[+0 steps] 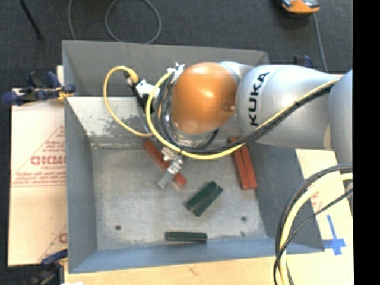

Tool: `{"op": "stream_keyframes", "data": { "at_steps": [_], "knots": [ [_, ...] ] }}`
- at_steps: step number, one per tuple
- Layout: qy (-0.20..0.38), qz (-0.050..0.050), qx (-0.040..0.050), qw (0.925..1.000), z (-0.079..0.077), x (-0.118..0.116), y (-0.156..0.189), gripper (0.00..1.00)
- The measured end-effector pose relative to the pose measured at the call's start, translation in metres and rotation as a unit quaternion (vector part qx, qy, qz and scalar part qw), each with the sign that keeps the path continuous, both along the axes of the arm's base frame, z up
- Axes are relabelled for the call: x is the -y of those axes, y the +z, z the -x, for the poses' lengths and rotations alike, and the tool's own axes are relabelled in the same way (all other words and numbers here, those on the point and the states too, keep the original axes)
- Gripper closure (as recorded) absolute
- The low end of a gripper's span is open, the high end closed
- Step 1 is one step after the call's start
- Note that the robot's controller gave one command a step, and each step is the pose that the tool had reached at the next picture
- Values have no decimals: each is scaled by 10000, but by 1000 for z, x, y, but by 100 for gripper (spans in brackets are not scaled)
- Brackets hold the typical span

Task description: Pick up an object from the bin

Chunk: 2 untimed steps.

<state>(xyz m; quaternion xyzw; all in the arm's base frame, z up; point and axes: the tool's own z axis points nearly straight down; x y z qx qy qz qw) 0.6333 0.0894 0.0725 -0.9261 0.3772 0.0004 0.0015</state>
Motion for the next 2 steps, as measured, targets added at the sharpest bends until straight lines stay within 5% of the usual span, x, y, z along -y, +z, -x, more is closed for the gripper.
{"op": "stream_keyframes", "data": {
  "at_steps": [1, 2],
  "knots": [
    [-33, 2, -10, 10000, 0, 1, 0, 100],
    [88, 5, 40, 10000, 10, 3, 139, 100]
  ]
}}
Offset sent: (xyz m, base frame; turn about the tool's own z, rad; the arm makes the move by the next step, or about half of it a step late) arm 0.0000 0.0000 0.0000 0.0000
